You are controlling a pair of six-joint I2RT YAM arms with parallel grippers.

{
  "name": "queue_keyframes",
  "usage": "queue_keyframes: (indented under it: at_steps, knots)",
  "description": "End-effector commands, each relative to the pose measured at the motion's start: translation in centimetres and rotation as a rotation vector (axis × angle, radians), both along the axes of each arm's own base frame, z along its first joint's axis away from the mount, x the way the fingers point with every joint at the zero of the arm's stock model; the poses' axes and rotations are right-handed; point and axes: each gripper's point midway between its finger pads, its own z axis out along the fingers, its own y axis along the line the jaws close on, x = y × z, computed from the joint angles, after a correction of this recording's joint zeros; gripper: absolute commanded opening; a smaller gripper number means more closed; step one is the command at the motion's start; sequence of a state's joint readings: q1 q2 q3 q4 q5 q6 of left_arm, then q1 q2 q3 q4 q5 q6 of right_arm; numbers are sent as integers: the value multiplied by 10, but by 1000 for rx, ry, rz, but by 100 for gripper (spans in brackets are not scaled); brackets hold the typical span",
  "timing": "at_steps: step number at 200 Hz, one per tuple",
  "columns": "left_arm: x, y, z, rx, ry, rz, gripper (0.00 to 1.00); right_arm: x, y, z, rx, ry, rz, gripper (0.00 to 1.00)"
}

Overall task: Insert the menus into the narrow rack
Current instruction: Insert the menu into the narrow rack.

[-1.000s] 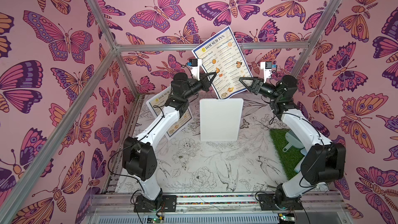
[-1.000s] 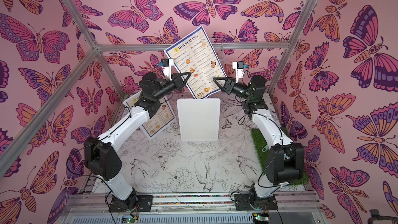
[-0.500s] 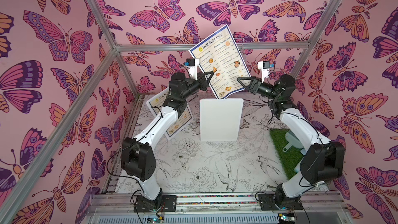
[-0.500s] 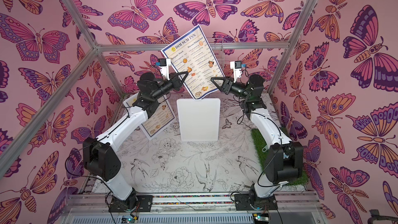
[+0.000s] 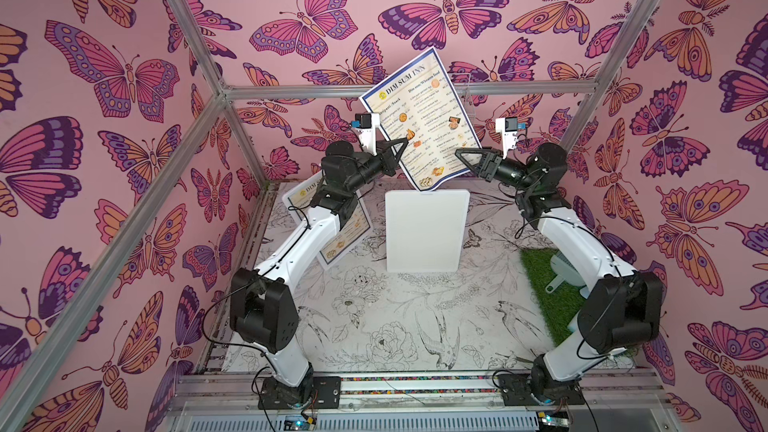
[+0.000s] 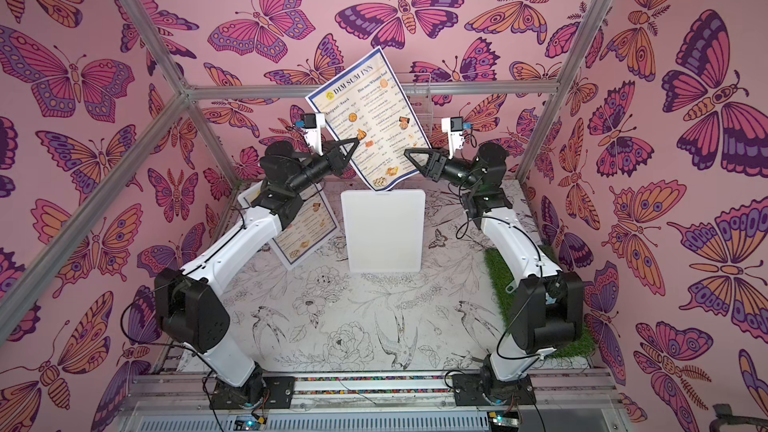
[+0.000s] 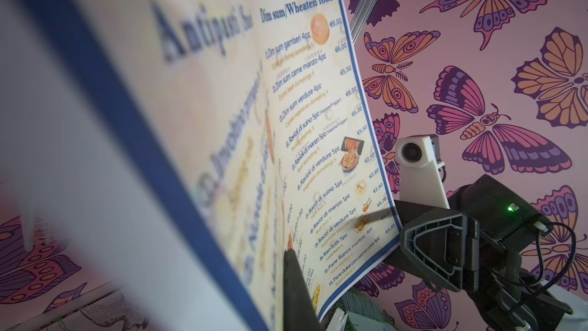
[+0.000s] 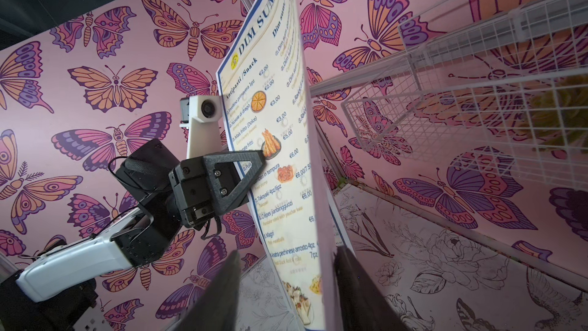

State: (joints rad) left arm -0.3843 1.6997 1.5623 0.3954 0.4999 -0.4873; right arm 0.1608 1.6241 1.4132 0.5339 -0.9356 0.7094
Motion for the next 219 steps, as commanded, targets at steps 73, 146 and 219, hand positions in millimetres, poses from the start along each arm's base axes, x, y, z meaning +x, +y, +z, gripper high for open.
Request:
queue_keyframes:
  at_steps: [73,146,219]
  knots:
    - [-3,14,9,0,-38,33,2,-3,9,11,4,-38,25,51]
    - [1,16,15,-68,-19,32,2,4,5,7,36,-30,-38,56]
    - [0,9,21,-121,-11,17,2,10,-8,12,145,-13,-120,57]
